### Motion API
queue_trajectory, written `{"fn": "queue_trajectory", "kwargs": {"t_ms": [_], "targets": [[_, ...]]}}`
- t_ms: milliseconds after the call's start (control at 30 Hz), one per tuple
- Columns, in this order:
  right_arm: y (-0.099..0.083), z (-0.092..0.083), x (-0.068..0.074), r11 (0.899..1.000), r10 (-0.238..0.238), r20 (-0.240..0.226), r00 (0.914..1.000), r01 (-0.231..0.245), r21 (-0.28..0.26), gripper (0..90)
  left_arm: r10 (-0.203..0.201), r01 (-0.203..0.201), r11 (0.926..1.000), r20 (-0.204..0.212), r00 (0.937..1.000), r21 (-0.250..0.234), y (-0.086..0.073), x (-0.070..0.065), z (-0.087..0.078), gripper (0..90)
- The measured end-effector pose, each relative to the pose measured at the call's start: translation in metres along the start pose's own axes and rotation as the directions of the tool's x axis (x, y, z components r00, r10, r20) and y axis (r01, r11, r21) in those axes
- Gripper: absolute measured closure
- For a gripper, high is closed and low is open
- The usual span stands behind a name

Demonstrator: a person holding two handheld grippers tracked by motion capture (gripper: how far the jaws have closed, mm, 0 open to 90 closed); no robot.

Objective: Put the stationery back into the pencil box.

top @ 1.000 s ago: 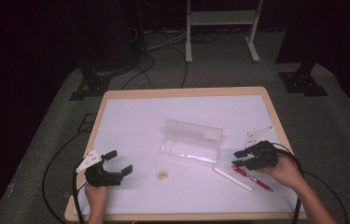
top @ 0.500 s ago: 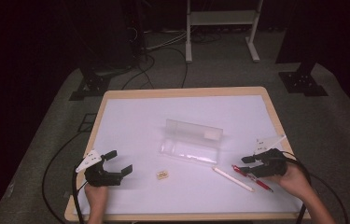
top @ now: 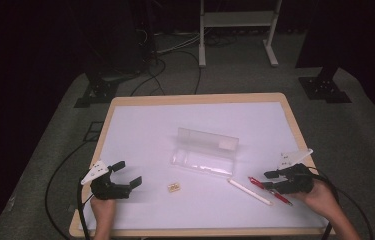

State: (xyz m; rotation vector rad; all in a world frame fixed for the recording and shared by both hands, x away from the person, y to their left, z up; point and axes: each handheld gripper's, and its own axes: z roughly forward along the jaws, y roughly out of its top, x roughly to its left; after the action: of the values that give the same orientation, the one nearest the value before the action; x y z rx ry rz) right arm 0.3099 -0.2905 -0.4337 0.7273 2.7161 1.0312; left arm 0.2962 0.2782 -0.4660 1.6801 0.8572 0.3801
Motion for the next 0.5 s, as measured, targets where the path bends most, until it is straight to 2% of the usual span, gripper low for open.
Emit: {"fn": "queue_trajectory", "kwargs": {"t_ms": [267,500], "targets": [[-0.010,0.001,0.002,1.000,0.018,-0.002,0.9998,-0.018,-0.002,58.4,-0.002,0.002,1.0000,-0.003,1.0000,0.000,0.000,0.000,0.000,0.0],[-0.024,0.006,0.005,1.000,0.021,0.008,0.9997,-0.021,0.019,63.3,-0.004,0.004,1.0000,-0.005,1.0000,0.002,0.000,0.000,0.000,0.0]]}}
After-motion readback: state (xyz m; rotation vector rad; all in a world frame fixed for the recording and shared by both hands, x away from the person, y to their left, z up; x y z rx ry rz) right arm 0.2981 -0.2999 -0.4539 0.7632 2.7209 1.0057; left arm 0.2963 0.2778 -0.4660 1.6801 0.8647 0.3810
